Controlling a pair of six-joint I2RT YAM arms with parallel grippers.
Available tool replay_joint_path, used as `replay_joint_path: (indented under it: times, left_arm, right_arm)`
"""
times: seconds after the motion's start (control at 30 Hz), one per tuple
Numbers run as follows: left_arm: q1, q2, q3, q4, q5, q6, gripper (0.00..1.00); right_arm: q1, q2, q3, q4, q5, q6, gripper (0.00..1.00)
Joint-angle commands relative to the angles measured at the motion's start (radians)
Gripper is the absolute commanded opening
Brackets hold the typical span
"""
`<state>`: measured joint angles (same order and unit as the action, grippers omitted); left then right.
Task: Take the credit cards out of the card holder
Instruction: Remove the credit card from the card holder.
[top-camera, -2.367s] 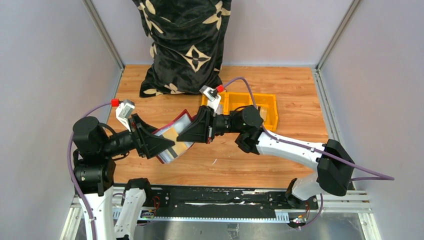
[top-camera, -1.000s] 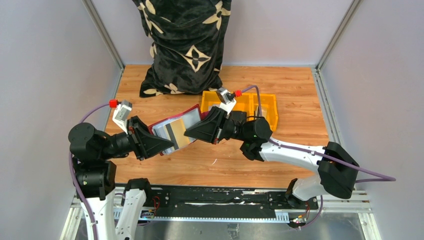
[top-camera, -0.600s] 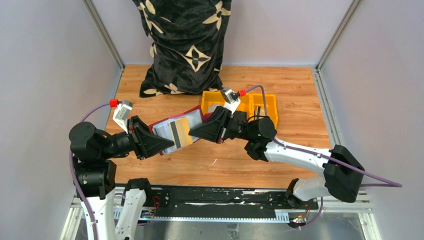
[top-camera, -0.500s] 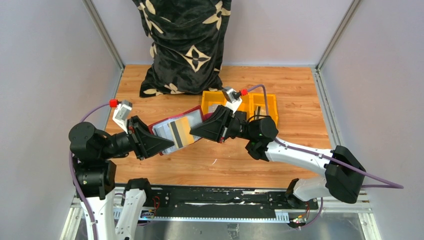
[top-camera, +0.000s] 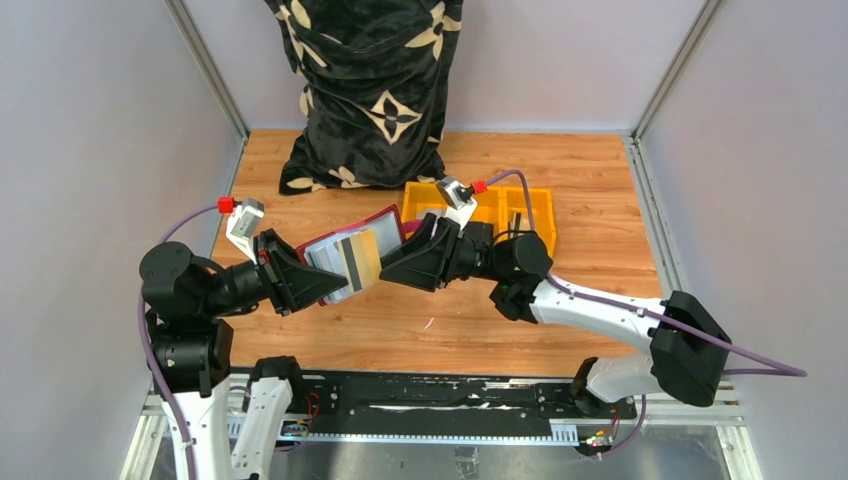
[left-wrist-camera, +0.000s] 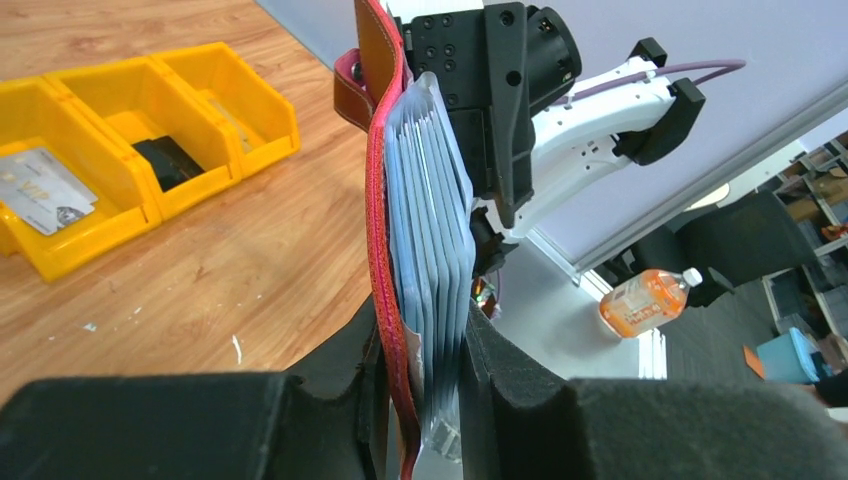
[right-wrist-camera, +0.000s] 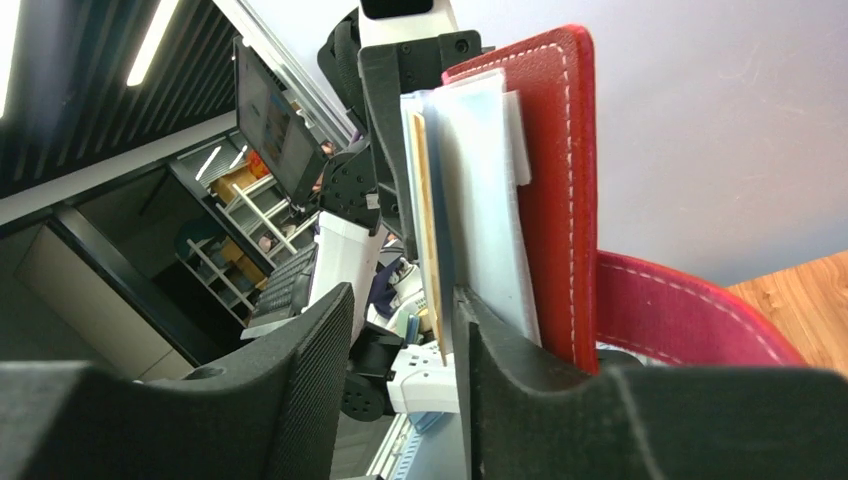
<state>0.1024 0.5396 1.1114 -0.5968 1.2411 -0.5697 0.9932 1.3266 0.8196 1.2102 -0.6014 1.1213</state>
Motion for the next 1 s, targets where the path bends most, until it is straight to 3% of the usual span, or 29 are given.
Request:
replay_joint_path:
  times: [0.0, 0.17, 0.37, 0.77, 0.87, 0.97]
  left_arm:
    - [0.0, 0.002, 0.025, 0.004, 0.002, 0.007, 0.01]
    - [0.0, 0.002, 0.032, -0.006, 0.01, 0.016, 0.01]
    - [0.0, 0.006, 0.033, -0.018, 0.013, 0.03, 0.01]
    - [0.0, 0.01, 0.044, -0.021, 0.01, 0.041, 0.0]
    - [0.0, 0.011, 0.047, -0.025, 0.009, 0.047, 0.0]
    - [0.0, 0.013, 0.048, -0.031, 0.006, 0.053, 0.0]
  right_arm:
    - [0.021, 0.02, 0.043, 0.012, -0.037, -0.022, 0.46]
    - [0.024, 0.046, 0.089, -0.008, -0.056, -0.027, 0.37]
    - [-0.004, 0.01, 0.073, -0.037, -0.05, -0.032, 0.0]
    - [-0.231, -0.221, -0.013, -0.295, -0.108, -0.11, 0.0]
    - [-0.343, -0.314, -0.038, -0.467, -0.127, -0.165, 0.0]
    - [-0.49, -0.385, -0.04, -0.76, -0.087, -0.264, 0.0]
